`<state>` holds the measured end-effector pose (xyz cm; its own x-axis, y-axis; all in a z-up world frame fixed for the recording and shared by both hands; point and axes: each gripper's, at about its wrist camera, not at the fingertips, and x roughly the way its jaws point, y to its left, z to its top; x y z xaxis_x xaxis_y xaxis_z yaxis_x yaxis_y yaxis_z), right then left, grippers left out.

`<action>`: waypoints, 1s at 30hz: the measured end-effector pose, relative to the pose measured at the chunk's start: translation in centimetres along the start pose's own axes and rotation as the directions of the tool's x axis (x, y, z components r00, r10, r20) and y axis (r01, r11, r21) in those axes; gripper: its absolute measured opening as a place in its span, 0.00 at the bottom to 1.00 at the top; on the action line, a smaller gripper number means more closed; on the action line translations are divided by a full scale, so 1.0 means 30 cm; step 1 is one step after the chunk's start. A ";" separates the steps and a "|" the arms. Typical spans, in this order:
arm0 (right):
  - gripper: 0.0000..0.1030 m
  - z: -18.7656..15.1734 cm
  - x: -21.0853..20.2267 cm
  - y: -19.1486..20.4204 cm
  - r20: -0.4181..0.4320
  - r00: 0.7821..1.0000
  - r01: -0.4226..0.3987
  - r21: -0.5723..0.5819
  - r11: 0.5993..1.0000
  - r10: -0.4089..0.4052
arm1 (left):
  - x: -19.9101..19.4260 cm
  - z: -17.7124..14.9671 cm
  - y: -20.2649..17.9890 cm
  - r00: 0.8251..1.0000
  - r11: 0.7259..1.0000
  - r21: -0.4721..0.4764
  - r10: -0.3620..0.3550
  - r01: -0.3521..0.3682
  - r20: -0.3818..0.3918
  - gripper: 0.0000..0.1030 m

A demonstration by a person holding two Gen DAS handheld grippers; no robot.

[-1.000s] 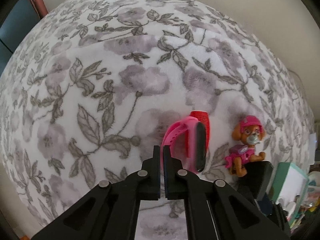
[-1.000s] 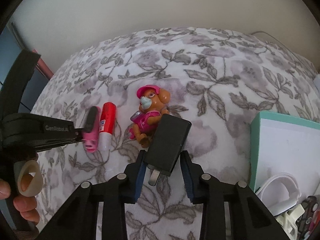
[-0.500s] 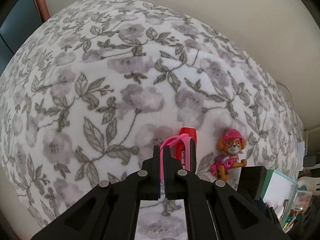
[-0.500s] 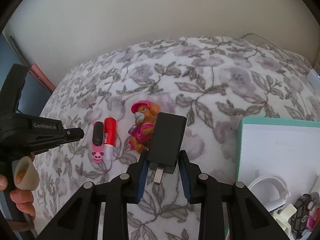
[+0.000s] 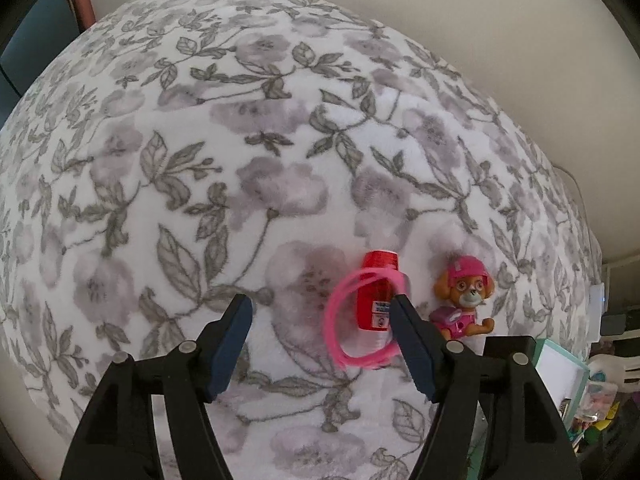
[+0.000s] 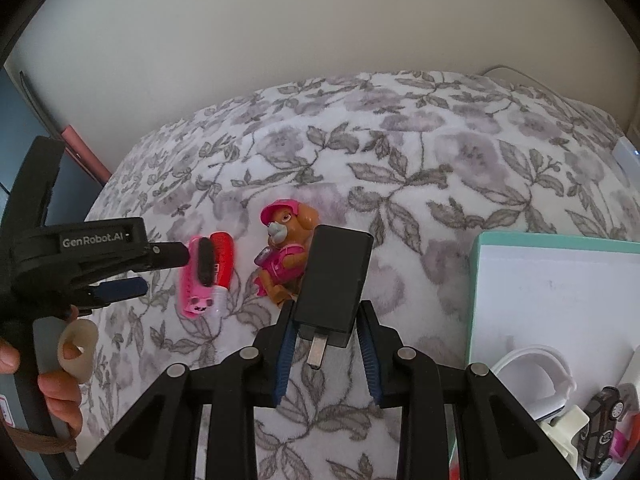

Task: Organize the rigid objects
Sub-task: 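Grasp the black charger with the right gripper while the left holds the watch, then lift the pink watch and black charger and carry them over the tray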

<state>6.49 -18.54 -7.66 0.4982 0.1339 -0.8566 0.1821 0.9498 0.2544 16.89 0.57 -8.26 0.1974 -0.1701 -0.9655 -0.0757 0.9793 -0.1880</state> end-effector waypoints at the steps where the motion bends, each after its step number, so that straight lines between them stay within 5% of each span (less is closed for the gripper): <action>1: 0.31 0.000 0.000 0.000 -0.001 1.000 0.002 -0.001 1.000 -0.002 | 0.000 -0.001 0.001 1.000 1.000 0.001 -0.001 0.001 -0.002 0.70; 18: 0.31 -0.012 0.006 -0.011 -0.023 1.000 0.012 -0.001 1.000 -0.012 | -0.002 0.015 -0.011 0.998 0.998 -0.022 -0.057 0.058 0.024 0.85; 30: 0.31 -0.011 0.017 -0.014 -0.041 0.999 0.017 0.003 1.000 -0.016 | 0.095 -0.013 -0.046 0.996 0.998 0.007 -0.068 0.069 -0.051 0.86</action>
<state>6.39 -18.78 -8.37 0.4597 0.1300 -0.8785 0.1929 0.9510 0.2416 17.19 -1.31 -10.81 0.1523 -0.2419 -0.9583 -0.0550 0.9660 -0.2526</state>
